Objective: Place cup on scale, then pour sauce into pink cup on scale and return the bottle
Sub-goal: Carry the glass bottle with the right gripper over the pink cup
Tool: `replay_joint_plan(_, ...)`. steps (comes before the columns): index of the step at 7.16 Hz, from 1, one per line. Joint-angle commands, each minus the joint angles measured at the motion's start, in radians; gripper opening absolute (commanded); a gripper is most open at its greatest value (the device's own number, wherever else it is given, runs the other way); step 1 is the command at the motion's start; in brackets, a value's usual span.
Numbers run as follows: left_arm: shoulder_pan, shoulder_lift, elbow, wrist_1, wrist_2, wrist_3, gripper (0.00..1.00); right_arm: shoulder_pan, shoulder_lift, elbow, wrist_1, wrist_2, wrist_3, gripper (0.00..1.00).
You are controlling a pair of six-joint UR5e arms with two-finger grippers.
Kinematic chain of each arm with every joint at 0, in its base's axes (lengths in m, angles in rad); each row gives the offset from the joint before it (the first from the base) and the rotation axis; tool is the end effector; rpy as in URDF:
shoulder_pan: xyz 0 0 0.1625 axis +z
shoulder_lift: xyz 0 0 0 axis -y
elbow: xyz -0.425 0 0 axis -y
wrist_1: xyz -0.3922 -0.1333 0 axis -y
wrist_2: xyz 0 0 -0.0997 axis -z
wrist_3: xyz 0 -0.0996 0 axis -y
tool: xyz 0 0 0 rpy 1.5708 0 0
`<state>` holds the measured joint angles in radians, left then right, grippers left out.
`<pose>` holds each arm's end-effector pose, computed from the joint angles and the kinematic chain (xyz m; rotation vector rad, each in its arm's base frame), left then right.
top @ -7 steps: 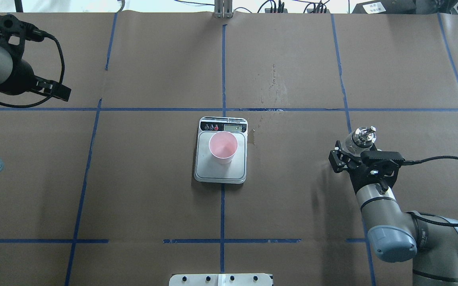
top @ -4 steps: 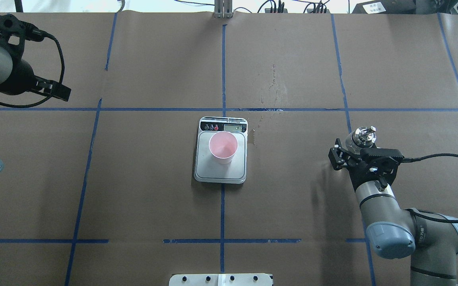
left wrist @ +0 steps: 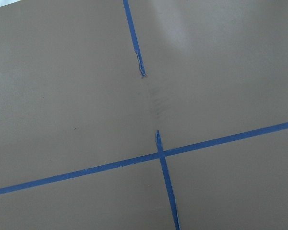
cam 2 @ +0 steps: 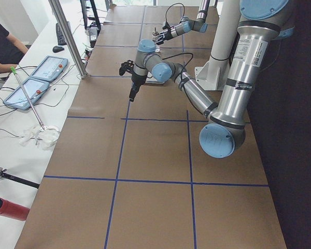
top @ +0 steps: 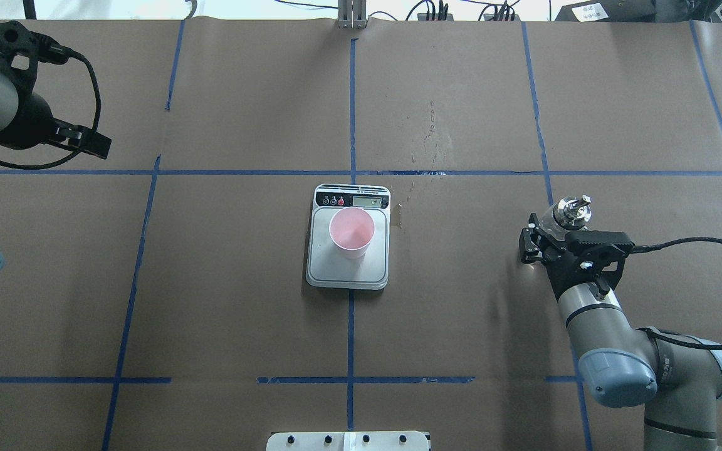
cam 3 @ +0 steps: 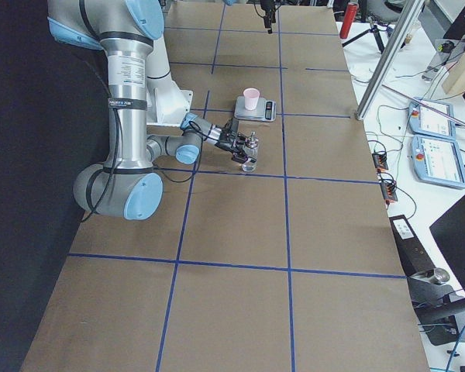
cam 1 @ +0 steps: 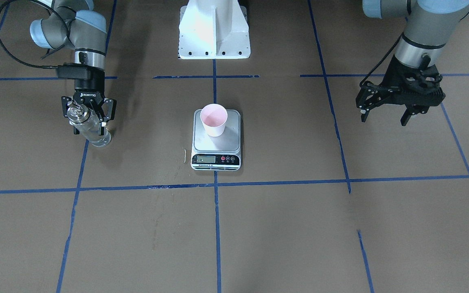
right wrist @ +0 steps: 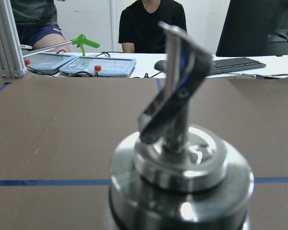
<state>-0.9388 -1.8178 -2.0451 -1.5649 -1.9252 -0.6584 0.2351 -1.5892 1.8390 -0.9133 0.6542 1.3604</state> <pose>0.2364 -0.4900 0.3207 0.3615 0.6964 0.1017 -0.4187 -0.3186 0.4493 1.0168 -0.6329 0.4366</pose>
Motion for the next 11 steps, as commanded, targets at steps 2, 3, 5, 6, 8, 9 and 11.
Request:
replay_joint_plan(2,0.001,-0.003,-0.004,0.0,-0.001,-0.036,1.0,0.01,0.057,0.02,0.113,0.002,-0.272,0.0)
replay_joint_plan(3,0.001,-0.003,-0.004,0.002,-0.001,-0.039,1.0,0.01,0.064,0.029,0.11,0.048,-0.282,0.0)
replay_joint_plan(5,0.001,-0.002,-0.004,0.002,-0.001,-0.041,1.0,0.001,0.162,0.083,-0.097,0.079,-0.29,0.0)
replay_joint_plan(6,0.001,-0.003,-0.004,0.002,-0.001,-0.041,1.0,0.001,0.225,0.115,-0.269,0.085,-0.29,0.0)
replay_joint_plan(8,0.003,-0.002,-0.003,0.002,-0.001,-0.041,1.0,0.0,0.374,0.129,-0.55,0.159,-0.285,0.0)
replay_joint_plan(9,0.005,-0.003,0.0,0.0,-0.001,-0.041,1.0,-0.017,0.377,0.125,-0.562,0.162,-0.312,0.0)
replay_joint_plan(11,0.005,-0.003,0.0,0.0,-0.001,-0.041,1.0,-0.019,0.411,0.124,-0.567,0.156,-0.362,0.0)
